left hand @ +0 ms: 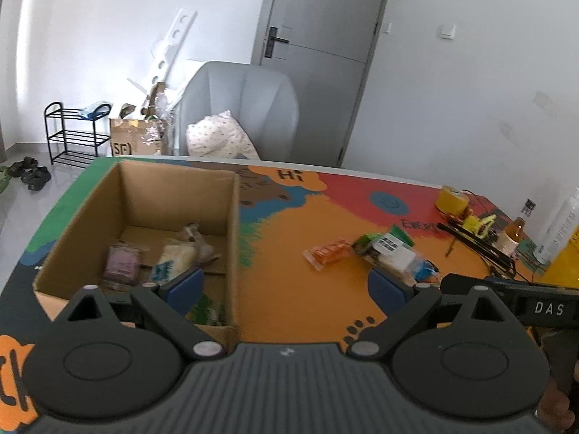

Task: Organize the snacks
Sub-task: 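Withdraw both tools from the box back toward the snack pile, then grasp the blue-green candy with right tool while left tool approaches the snack pile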

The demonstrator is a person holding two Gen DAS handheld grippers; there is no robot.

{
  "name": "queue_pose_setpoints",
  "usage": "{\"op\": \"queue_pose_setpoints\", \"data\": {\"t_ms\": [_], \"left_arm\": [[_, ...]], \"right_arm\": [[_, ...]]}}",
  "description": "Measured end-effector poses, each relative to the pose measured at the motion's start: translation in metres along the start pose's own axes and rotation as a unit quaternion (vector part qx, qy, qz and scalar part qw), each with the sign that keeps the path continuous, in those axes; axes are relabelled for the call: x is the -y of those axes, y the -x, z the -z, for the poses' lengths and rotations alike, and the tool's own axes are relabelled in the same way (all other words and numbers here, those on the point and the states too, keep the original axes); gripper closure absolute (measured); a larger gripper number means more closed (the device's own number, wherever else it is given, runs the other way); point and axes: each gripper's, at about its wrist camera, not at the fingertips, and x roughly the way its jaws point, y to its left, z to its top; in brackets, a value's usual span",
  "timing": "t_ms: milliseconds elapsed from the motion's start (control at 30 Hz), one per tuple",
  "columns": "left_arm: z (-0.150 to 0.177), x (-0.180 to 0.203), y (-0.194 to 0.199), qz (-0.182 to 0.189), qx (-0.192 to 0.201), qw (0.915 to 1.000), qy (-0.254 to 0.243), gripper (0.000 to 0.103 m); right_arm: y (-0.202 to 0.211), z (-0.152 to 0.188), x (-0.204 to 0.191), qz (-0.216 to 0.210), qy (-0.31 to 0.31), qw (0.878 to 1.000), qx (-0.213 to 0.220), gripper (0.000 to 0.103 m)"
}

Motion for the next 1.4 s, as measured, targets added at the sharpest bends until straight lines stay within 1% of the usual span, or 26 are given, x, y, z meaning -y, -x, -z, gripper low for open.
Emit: {"op": "queue_pose_setpoints", "data": {"t_ms": [167, 300, 500, 600, 833, 900, 933, 967, 1000, 1033, 1067, 1167, 1233, 1400], "left_arm": [[0.002, 0.012, -0.004, 0.017, -0.003, 0.9998, -0.005, 0.007], [0.006, 0.024, -0.008, 0.033, -0.004, 0.9993, -0.015, 0.007], [0.015, 0.041, -0.020, 0.055, -0.018, 0.9980, -0.027, 0.009], [0.019, 0.045, -0.027, 0.061, -0.026, 0.9975, -0.026, 0.013], [0.035, 0.048, -0.044, 0.070, -0.060, 0.9955, -0.020, 0.035], [0.039, 0.046, -0.049, 0.070, -0.071, 0.9949, -0.016, 0.038], [0.040, 0.045, -0.052, 0.068, -0.075, 0.9947, -0.015, 0.039], [0.041, 0.045, -0.054, 0.068, -0.078, 0.9945, -0.014, 0.040], [0.042, 0.044, -0.056, 0.067, -0.081, 0.9944, -0.013, 0.040], [0.043, 0.044, -0.057, 0.067, -0.083, 0.9942, -0.013, 0.040], [0.043, 0.045, -0.060, 0.067, -0.085, 0.9940, -0.014, 0.040], [0.043, 0.048, -0.066, 0.069, -0.089, 0.9935, -0.016, 0.040], [0.043, 0.051, -0.071, 0.071, -0.093, 0.9930, -0.018, 0.040], [0.041, 0.061, -0.083, 0.078, -0.097, 0.9920, -0.022, 0.040]], "right_arm": [[0.003, 0.007, 0.015, 0.014, -0.006, 1.000, -0.006, 0.006], [0.003, 0.015, 0.021, 0.019, 0.001, 1.000, -0.018, 0.007], [-0.003, 0.030, 0.029, 0.021, 0.012, 0.999, -0.044, 0.014], [-0.008, 0.038, 0.031, 0.022, 0.015, 0.998, -0.057, 0.018], [-0.020, 0.053, 0.032, 0.014, 0.028, 0.996, -0.087, 0.026], [-0.024, 0.057, 0.031, 0.013, 0.036, 0.995, -0.094, 0.033], [-0.027, 0.058, 0.032, 0.014, 0.038, 0.994, -0.099, 0.041], [-0.030, 0.060, 0.032, 0.014, 0.040, 0.993, -0.106, 0.047], [-0.031, 0.061, 0.034, 0.014, 0.041, 0.993, -0.108, 0.055], [-0.030, 0.062, 0.033, 0.021, 0.050, 0.993, -0.102, 0.066], [-0.030, 0.062, 0.034, 0.027, 0.056, 0.993, -0.102, 0.072], [-0.029, 0.058, 0.043, 0.025, 0.038, 0.994, -0.100, 0.072], [-0.029, 0.057, 0.048, 0.039, 0.039, 0.994, -0.095, 0.073], [-0.028, 0.054, 0.061, 0.054, 0.025, 0.994, -0.088, 0.073]]}}
